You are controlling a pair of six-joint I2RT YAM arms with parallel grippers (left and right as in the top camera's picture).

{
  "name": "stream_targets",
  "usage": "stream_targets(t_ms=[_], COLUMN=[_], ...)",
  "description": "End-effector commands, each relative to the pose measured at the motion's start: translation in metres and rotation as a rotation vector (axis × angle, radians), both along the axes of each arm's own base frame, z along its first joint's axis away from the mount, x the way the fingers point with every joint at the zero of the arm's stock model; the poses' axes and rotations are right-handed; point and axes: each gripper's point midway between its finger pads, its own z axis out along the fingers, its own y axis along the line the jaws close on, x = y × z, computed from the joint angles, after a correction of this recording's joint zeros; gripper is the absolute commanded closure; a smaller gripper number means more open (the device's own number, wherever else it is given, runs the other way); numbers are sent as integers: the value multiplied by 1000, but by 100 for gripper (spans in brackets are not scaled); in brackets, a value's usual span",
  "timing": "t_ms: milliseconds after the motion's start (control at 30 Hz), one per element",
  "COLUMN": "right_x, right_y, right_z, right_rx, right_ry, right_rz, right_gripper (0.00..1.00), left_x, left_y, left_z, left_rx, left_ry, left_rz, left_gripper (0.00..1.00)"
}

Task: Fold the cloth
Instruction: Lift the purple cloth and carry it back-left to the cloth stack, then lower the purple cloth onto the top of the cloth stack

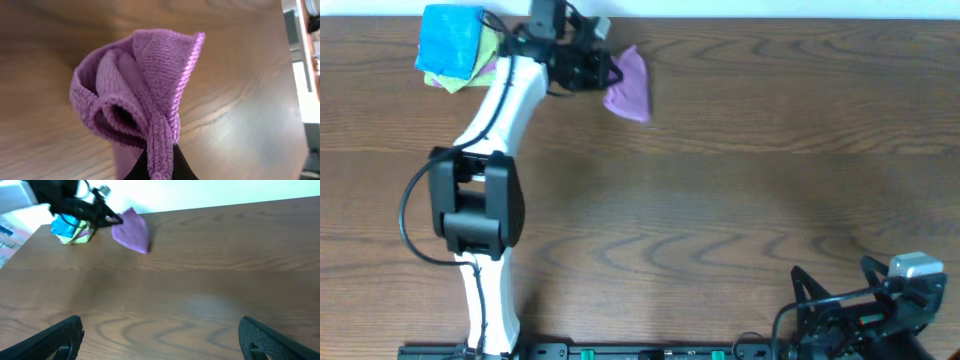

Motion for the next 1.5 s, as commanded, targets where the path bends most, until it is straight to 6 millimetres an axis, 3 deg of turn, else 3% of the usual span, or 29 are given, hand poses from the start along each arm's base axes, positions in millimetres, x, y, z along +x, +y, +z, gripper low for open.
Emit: stream_targets(t_ms=[0, 367, 500, 833, 1000, 1267, 1467], right_x=[5, 11, 11, 12, 11, 11, 8], right_y=[-5, -10, -13, -13, -13, -13, -13], right_z=[0, -5, -5, -5, -6, -7, -11], right_rx=[-36, -50, -57, -45, -23, 9, 36], right_ry=[5, 18, 20, 23, 29, 43, 72], right_rz=[-12, -40, -55, -62, -72, -88, -102], right_gripper=[1, 1, 1, 1, 1, 1, 1], left_x=[20, 57, 66, 69, 71, 84, 91], left_y=[35, 124, 161, 243, 258, 266, 287], left_z=[28, 113, 129, 134, 125, 89, 88], left_rx=[72, 112, 121, 155, 172, 178, 205], left_ry=[-111, -305, -355, -388, -388, -354, -388], left_rz=[34, 199, 265, 396, 403, 399, 437], left_gripper=[95, 95, 94, 94, 94, 94, 94])
